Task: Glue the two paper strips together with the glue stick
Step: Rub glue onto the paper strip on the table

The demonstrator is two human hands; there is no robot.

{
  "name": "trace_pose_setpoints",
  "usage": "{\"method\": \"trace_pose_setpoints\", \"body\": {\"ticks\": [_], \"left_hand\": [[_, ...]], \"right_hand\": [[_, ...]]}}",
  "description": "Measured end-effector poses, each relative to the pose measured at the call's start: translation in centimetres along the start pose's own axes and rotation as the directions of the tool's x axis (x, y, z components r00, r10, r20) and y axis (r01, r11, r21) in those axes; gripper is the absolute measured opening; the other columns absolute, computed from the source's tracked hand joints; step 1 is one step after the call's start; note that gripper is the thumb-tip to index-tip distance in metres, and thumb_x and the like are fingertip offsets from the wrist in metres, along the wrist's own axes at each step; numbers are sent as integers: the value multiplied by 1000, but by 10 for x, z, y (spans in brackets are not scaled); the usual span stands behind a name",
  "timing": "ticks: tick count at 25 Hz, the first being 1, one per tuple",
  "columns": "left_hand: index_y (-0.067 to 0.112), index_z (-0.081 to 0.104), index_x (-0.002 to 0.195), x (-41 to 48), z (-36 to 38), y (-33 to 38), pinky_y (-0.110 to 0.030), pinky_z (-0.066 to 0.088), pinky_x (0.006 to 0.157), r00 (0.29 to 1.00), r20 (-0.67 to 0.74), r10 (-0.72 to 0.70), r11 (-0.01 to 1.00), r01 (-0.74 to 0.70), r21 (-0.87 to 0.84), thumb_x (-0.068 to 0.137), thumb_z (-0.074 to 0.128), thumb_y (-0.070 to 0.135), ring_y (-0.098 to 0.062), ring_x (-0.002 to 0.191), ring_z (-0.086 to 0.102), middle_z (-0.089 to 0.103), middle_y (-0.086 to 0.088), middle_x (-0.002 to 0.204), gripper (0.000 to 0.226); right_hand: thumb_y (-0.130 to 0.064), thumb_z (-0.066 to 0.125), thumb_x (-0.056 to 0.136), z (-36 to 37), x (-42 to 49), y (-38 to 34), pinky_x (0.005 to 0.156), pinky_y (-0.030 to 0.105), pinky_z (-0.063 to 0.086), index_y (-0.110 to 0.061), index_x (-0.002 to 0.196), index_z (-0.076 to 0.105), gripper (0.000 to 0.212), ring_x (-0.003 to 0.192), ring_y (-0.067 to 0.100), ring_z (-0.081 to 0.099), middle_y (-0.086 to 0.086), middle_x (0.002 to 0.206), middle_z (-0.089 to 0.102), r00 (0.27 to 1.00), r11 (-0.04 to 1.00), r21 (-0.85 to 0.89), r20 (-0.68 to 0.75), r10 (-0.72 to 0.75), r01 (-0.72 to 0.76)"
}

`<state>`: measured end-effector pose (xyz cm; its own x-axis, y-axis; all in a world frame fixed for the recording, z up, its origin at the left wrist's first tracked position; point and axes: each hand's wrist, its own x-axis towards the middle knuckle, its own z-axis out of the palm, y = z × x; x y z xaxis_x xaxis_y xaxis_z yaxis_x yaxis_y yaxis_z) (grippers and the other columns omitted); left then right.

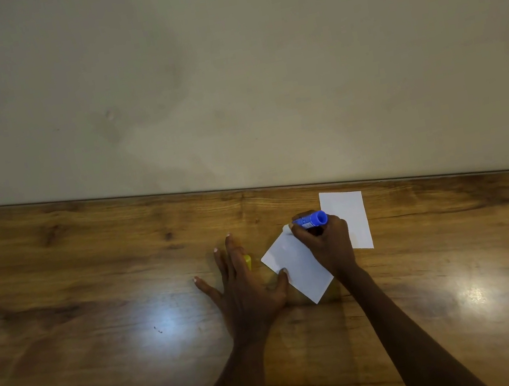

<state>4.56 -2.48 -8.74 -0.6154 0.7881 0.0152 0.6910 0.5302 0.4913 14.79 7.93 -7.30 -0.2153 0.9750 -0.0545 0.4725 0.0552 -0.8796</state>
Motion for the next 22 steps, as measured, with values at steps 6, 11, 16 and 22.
{"method": "trace_pose_setpoints", "body": {"ticks": [6, 11, 16, 22], "left_hand": [[18, -5, 143, 0, -2, -1, -44, -39, 93, 1000, 6, -9, 1000, 9, 21, 68, 60, 61, -22, 143, -3, 18, -8, 154, 108], [19, -6, 143, 2, -1, -2, -45, -38, 93, 1000, -3, -12, 999, 12, 39, 69, 60, 60, -23, 143, -2, 19, -7, 154, 107], [19, -4, 143, 2, 0, -1, -43, -40, 92, 1000, -6, -6, 1000, 7, 26, 67, 62, 60, -23, 143, 1, 23, -8, 152, 109], [19, -3, 143, 2, 2, -3, -42, -42, 92, 999, -27, 17, 999, -16, 30, 67, 60, 60, -18, 139, -7, 23, -8, 152, 107]], "right_hand": [[-3, 61, 80, -7, -22, -10, 79, 23, 45, 1, 111, 56, 31, 79, 20, 57, 15, 99, 66, 993, 997, 27, -94, -69, 72], [-4, 69, 73, -9, -77, 11, 98, 56, 27, -7, 116, 54, 46, 113, 41, 50, 24, 115, 61, 968, 866, -473, -248, 44, -161], [-27, 68, 76, 1, -77, -6, 101, 47, 31, -11, 119, 46, 51, 116, 31, 41, 17, 123, 52, 966, 950, -201, -152, 210, -239], [8, 71, 65, 9, -85, -11, 80, 40, 53, -9, 119, 34, 67, 100, 24, 52, 15, 117, 45, 898, 901, 381, -292, 330, -207]]}}
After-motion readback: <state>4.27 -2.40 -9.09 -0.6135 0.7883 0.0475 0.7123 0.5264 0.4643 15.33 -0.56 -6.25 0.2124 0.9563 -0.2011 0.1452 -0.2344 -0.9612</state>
